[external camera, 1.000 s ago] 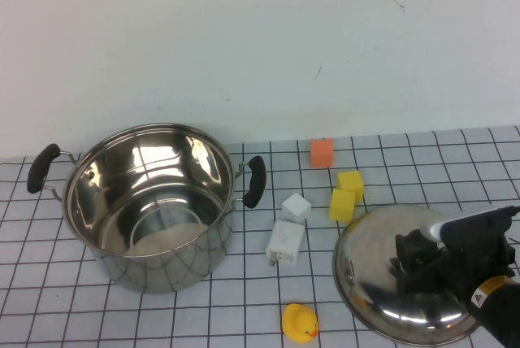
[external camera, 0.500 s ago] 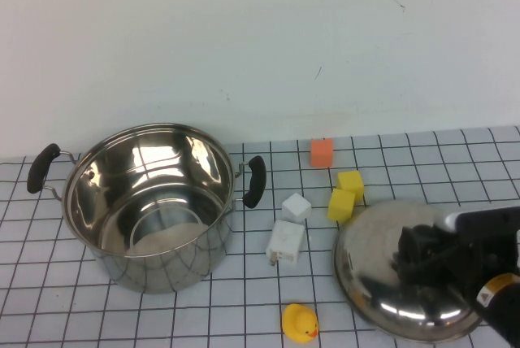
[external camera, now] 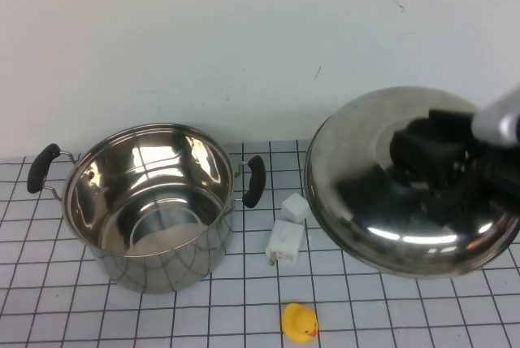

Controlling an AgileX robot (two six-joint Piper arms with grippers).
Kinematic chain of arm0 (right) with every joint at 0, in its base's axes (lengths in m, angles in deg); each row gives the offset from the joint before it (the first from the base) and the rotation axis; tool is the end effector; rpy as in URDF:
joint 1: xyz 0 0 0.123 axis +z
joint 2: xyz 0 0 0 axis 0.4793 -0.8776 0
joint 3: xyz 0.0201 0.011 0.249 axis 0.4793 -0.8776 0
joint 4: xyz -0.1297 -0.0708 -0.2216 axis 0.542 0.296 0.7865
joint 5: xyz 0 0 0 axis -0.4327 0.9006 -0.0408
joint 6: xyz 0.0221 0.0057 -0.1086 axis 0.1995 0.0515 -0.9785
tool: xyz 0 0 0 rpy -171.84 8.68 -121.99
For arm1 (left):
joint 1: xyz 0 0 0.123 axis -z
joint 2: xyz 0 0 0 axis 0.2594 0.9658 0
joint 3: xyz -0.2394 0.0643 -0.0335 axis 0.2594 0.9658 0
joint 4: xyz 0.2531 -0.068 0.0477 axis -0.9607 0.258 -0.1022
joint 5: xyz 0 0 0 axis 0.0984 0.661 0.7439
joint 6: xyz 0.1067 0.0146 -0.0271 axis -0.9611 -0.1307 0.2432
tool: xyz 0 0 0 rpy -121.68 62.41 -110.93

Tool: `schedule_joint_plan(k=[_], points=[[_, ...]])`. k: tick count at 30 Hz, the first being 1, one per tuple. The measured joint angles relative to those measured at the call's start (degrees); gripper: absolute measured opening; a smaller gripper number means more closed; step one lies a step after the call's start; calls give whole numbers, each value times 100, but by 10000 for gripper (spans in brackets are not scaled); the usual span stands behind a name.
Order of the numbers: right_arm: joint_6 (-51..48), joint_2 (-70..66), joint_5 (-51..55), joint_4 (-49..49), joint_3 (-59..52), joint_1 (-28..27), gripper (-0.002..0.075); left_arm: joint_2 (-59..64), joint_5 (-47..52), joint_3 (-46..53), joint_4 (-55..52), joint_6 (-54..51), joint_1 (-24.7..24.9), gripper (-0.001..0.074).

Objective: Cover the pot
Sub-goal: Pick up the pot lid, then place the pot lid on the pot

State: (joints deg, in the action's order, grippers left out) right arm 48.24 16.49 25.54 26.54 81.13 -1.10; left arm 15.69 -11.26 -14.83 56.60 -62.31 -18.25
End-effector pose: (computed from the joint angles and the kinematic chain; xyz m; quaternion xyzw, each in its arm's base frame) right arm 0.2570 0.1539 0.2359 -0.2558 0.7095 0.1911 0.6283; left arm 0.1229 0.0017 0.1752 -0.1409 0.7736 -0.1054 0.6088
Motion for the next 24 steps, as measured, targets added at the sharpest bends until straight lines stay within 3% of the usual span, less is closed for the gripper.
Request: schedule_joint_plan(k=[5,11,14,19,24], points=[[922,-55,980,898,1035,604,351,0,0,0,0,0,0,-3],[959,-1351,1151,520,2353,1462,351,0,0,0,0,0,0,-3],[322,-2287,1380,-171,3134,1791,351,0,0,0,0,0,0,-3],[-1675,-3680,2143,-1984,4728,2204,351,0,0,0,0,0,0,-3],[-2562,-4774,2421,-2923,6001,2335,351,0,0,0,0,22,0,-3]])
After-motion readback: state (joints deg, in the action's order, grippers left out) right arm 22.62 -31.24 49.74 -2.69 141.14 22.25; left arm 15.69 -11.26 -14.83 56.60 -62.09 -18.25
